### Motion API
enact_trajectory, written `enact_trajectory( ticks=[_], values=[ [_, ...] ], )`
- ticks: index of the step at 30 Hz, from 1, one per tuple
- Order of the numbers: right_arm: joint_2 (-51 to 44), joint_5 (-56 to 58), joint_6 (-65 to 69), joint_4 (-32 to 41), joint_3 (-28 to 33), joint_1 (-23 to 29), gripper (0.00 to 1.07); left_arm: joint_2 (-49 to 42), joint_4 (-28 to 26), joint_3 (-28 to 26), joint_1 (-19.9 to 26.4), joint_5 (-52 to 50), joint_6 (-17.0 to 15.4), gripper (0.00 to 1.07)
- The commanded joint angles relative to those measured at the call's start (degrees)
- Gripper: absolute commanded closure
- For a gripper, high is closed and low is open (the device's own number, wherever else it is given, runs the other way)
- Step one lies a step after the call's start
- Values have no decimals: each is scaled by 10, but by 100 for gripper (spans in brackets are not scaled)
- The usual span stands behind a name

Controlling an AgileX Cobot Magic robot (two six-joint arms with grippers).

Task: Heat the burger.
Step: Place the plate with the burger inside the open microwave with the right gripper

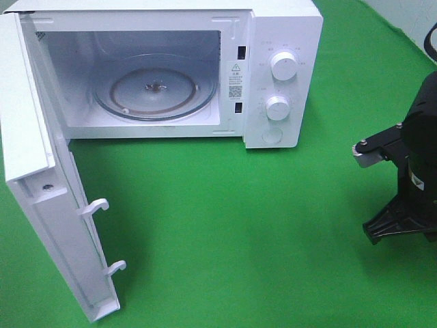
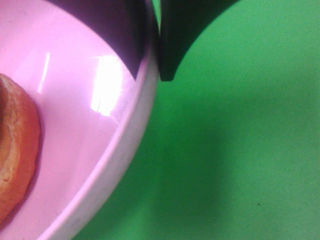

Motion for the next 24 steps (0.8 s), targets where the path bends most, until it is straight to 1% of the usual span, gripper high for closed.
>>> enact_trajectory(
  ticks=[1,7,9,12,15,16,17,19,20,21,22,23,24],
  values=[
    [-19,34,5,-30,1,11,107,-9,-1,2,-3,-5,0,9],
    [-42,41,5,-28,6,34,107,-9,-1,2,-3,-5,0,9],
    [-61,41,5,-18,27,54,107,-9,-1,2,-3,-5,0,9],
    [-72,42,5,-13,41,65,107,-9,-1,2,-3,-5,0,9],
    [-93,43,6,0,66,91,107,-9,-1,2,-3,-5,0,9],
    [-93,43,6,0,66,91,107,-9,-1,2,-3,-5,0,9],
    [-105,45,9,6,76,105,107,-9,-1,2,-3,-5,0,9],
    [-112,49,10,8,80,114,107,-9,-1,2,-3,-5,0,9],
    [-123,54,10,14,84,131,107,-9,-1,2,-3,-5,0,9],
    [-123,54,10,14,84,131,107,-9,-1,2,-3,-5,0,9],
    [-132,62,11,17,88,148,107,-9,-1,2,-3,-5,0,9],
    [-132,62,11,17,88,148,107,-9,-1,2,-3,-5,0,9],
    [-141,70,16,17,93,168,107,-9,-1,2,-3,-5,0,9]
  ],
)
